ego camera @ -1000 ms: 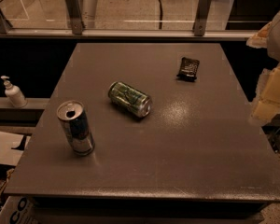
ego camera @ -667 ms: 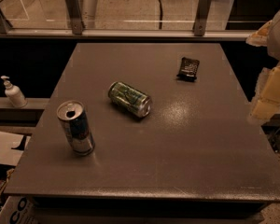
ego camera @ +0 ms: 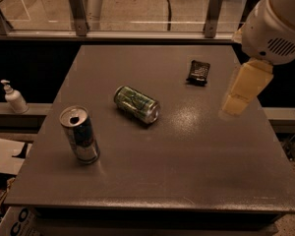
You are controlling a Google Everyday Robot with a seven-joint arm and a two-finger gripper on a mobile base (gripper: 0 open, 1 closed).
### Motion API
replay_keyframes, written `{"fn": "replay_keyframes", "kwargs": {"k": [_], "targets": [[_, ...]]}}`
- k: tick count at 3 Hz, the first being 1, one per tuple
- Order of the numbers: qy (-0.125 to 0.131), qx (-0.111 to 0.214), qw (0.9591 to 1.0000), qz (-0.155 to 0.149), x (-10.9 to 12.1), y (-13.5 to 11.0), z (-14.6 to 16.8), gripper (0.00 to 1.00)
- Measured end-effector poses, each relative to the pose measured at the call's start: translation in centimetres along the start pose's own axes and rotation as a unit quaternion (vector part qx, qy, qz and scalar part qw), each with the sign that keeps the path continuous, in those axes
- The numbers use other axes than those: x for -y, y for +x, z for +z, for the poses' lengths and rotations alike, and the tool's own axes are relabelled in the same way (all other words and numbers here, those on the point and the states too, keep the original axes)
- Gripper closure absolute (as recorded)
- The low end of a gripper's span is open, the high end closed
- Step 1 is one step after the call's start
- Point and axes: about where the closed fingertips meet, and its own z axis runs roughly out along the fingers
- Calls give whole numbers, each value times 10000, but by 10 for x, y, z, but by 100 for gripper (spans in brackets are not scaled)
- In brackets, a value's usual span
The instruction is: Place green can upright
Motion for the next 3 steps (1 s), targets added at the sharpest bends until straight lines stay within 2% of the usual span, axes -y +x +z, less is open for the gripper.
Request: {"fn": "replay_keyframes", "kwargs": {"k": [1, 3], "targets": [[-132, 127, 9998, 98, -10, -40, 16, 0], [-363, 260, 9988, 217, -49, -113, 59, 0]]}}
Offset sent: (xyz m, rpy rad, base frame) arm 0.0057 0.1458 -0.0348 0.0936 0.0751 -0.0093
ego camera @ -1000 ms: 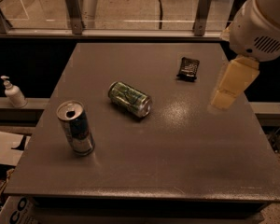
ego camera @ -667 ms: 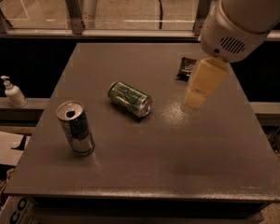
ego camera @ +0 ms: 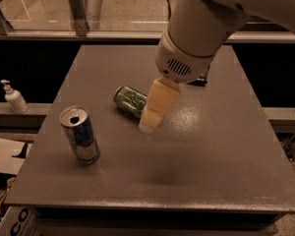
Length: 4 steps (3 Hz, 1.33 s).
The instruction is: Place green can upright
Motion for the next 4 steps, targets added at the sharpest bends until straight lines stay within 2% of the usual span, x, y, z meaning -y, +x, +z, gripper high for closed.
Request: {"fn": "replay_keyframes", "kwargs": {"k": [1, 2, 4], "targets": [[-71, 10, 9999, -79, -22, -35, 37, 0], [-125, 34, 9999, -68, -19, -29, 47, 0], [-242, -2, 9995, 214, 10, -34, 91, 0]]}}
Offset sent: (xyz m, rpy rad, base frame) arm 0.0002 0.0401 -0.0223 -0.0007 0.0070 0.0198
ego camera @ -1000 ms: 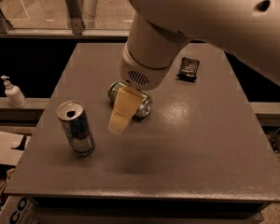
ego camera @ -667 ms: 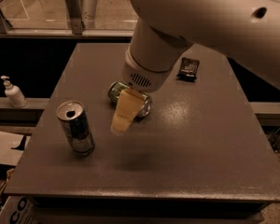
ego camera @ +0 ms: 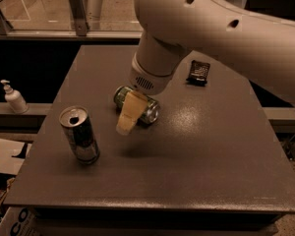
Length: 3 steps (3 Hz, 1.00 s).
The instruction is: Place green can upright
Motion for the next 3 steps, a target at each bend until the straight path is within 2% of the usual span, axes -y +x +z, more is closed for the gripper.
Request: {"fn": "replay_keyframes", "kwargs": {"k": [1, 3], "targets": [[-79, -244, 9995, 178, 7, -9, 21, 0], [-120, -817, 9955, 474, 5, -28, 55, 0]]}}
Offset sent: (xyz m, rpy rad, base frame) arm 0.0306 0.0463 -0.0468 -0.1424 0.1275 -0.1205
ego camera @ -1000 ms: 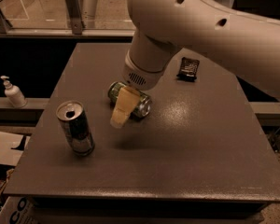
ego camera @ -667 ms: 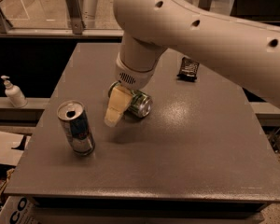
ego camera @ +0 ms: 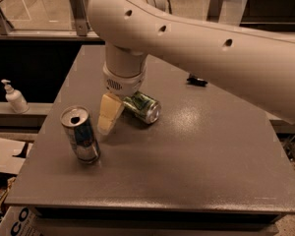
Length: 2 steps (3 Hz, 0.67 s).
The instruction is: Place green can upright
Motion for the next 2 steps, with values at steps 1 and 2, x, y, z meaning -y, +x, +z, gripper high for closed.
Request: {"fn": "replay_keyframes", "kwargs": {"k": [1, 2], "targets": [[52, -138, 9998, 135, 6, -2, 4, 18], [104, -213, 9993, 282, 17, 3, 3, 42]]}}
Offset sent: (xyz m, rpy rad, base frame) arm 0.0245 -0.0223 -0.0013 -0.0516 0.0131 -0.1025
